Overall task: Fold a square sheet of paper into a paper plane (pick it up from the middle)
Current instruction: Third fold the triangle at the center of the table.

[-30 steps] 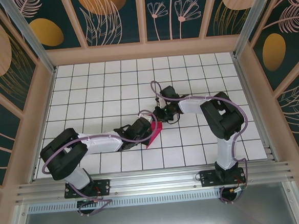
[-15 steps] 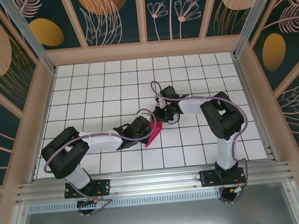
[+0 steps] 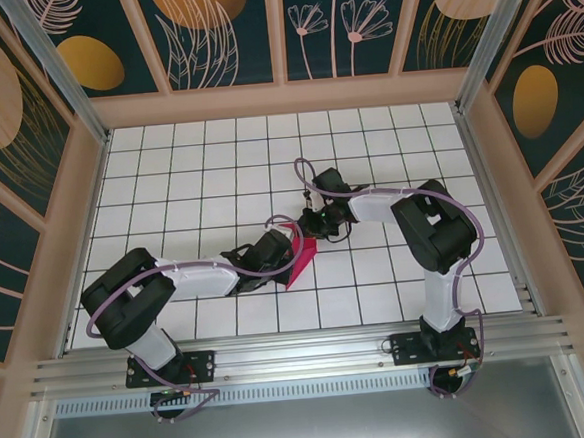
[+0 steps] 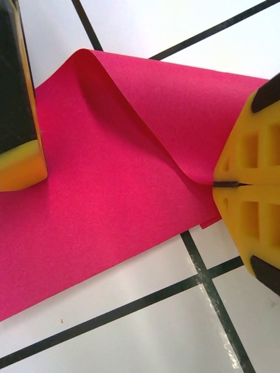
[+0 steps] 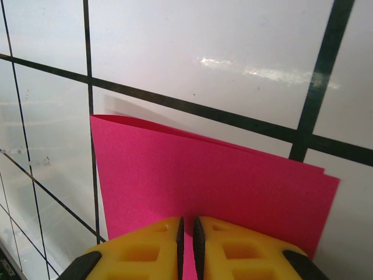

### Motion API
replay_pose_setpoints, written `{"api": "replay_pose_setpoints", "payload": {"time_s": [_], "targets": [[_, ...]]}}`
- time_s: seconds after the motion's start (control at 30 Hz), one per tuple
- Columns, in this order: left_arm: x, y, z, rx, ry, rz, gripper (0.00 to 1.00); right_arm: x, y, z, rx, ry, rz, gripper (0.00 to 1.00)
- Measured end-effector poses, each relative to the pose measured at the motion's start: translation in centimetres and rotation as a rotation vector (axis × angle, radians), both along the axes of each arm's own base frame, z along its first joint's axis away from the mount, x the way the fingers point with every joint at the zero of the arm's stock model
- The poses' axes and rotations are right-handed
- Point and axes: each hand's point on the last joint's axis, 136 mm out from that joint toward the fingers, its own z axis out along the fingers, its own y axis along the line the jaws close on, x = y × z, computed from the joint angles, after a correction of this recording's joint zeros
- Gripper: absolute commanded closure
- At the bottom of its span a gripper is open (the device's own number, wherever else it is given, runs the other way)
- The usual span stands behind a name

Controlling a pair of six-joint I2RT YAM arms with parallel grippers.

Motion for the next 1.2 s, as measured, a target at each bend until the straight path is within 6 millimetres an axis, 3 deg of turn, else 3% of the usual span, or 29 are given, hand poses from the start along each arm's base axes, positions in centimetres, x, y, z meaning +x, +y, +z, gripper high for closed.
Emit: {"api": "replay_pose_setpoints", "payload": {"time_s": [1.2], "targets": [[0.19, 0.09, -0.15, 0.007, -0.009, 0.004, 1.00, 0.02, 0.03, 0.05, 0.003, -0.003, 0.000, 0.81]]}}
